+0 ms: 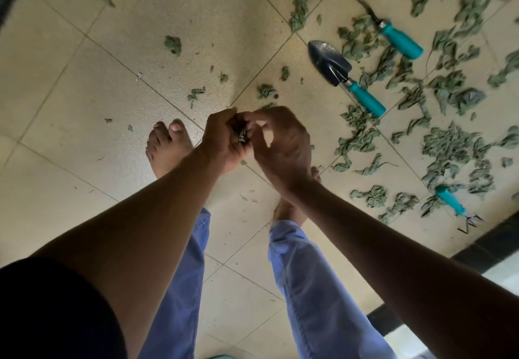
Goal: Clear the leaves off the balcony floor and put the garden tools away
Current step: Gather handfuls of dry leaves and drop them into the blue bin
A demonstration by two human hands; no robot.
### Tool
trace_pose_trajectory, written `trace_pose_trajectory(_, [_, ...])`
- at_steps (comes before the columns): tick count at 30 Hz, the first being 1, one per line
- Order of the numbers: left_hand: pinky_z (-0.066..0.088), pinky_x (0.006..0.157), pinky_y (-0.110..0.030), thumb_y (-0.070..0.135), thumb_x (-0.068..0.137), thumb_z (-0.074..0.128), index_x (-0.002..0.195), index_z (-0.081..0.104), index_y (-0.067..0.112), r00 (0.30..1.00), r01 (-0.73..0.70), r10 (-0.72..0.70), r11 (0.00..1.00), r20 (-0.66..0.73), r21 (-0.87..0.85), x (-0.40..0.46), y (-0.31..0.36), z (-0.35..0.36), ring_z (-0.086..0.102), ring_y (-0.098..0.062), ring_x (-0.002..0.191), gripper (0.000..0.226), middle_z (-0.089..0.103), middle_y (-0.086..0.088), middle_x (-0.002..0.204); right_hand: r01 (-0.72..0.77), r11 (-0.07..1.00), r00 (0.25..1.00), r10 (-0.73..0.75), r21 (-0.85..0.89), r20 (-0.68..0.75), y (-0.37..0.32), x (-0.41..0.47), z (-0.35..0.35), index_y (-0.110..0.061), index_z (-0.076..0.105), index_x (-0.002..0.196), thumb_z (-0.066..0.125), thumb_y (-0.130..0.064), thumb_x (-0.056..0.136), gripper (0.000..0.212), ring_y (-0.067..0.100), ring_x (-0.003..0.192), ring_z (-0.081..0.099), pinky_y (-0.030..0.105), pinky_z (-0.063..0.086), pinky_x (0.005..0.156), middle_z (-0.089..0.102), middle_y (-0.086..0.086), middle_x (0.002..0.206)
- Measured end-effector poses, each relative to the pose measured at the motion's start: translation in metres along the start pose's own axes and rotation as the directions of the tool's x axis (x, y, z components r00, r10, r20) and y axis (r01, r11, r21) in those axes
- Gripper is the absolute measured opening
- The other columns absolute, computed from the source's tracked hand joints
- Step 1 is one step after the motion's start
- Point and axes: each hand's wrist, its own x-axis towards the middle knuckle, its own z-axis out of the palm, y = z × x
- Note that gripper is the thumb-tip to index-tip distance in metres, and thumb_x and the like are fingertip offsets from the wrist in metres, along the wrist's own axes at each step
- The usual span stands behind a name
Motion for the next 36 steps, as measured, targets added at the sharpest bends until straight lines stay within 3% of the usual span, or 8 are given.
trace_pose_trajectory(5, [0.051,0.058,-0.025,0.027,0.106,0.039,0.074,0.061,0.011,0.995,0.004,0.008,0.993,-0.099,0.117,0.011,0.012,-0.02,0.055,-0.017,0.06,0.042,0.056,-0.005,0.068,-0.026,0.924,0.993,0.067,-0.381,0.093,0.064,0.045,0.036,-0.023,0.059,0.133,0.069,-0.004,0.088,0.05,0.021,0.108,0.058,0.021,0.05,0.064,0.057,0.009,0.129])
trace_pose_trajectory(9, [0.052,0.06,-0.025,0.028,0.107,0.037,0.077,0.062,0.011,0.991,0.015,0.014,0.977,-0.134,0.213,0.015,0.018,-0.04,0.059,-0.016,0.058,0.042,0.059,-0.004,0.068,0.136,0.846,0.96,0.017,-0.515,0.281,0.085,0.068,0.053,-0.026,0.05,0.14,0.067,-0.003,0.088,0.059,0.032,0.121,0.049,0.033,0.057,0.081,0.04,0.017,0.147])
trace_pose_trajectory(15, [0.053,0.063,-0.026,0.031,0.107,0.036,0.078,0.063,0.014,0.988,0.048,-0.008,0.965,-0.156,0.256,0.014,0.017,-0.053,0.062,-0.015,0.061,0.043,0.061,-0.003,0.069,0.199,0.89,0.954,-0.079,-0.41,0.29,0.089,0.067,0.057,-0.007,0.066,0.104,0.059,0.008,0.091,0.022,0.025,0.1,0.059,0.036,0.061,0.07,0.057,0.013,0.121])
trace_pose_trajectory(20, [0.057,0.067,-0.027,0.031,0.108,0.036,0.084,0.066,0.011,0.99,0.064,-0.029,0.966,-0.139,0.252,0.008,0.013,-0.043,0.065,-0.016,0.065,0.043,0.064,-0.004,0.072,-0.263,0.957,0.94,0.284,-0.125,0.19,0.079,0.064,0.046,-0.013,0.075,0.084,0.062,0.006,0.082,0.022,0.012,0.084,0.064,0.031,0.058,0.077,0.069,-0.002,0.093])
trace_pose_trajectory(23, [0.059,0.071,-0.029,0.03,0.108,0.037,0.091,0.068,0.008,0.992,0.051,-0.022,0.97,-0.122,0.238,0.004,0.014,-0.033,0.068,-0.017,0.072,0.042,0.066,-0.005,0.076,-0.37,0.919,0.914,0.335,0.135,0.231,0.05,0.057,0.029,-0.016,0.075,0.082,0.071,-0.002,0.08,0.015,0.009,0.073,0.07,0.038,0.062,0.074,0.072,-0.009,0.077])
trace_pose_trajectory(26, [0.059,0.062,-0.028,0.026,0.107,0.039,0.09,0.068,0.007,0.991,0.034,-0.004,0.974,-0.131,0.225,0.003,0.014,-0.02,0.067,-0.017,0.075,0.039,0.067,-0.006,0.077,-0.303,0.928,0.936,0.246,0.217,0.252,0.012,0.037,0.021,-0.018,0.074,0.086,0.075,-0.006,0.081,0.013,0.012,0.08,0.071,0.039,0.062,0.076,0.073,-0.006,0.084])
trace_pose_trajectory(32, [0.046,0.045,-0.016,0.023,0.107,0.033,0.045,0.065,0.016,1.0,-0.007,0.0,0.973,0.031,0.229,0.0,0.014,0.004,0.061,-0.009,0.046,0.07,0.059,0.002,0.048,0.078,0.991,0.977,-0.098,0.113,0.19,-0.023,0.012,0.017,-0.01,0.076,0.094,0.065,0.004,0.082,0.022,0.015,0.091,0.064,0.027,0.052,0.078,0.071,0.003,0.094])
trace_pose_trajectory(36, [0.051,0.053,-0.02,0.025,0.104,0.041,0.075,0.062,0.011,1.0,0.023,-0.026,0.992,0.018,0.124,0.008,0.02,-0.001,0.063,-0.015,0.062,0.038,0.062,-0.003,0.067,0.051,0.999,0.998,-0.052,0.02,0.045,0.0,0.033,0.009,-0.009,0.073,0.098,0.057,0.005,0.087,0.024,0.009,0.086,0.063,0.017,0.052,0.07,0.069,0.002,0.097])
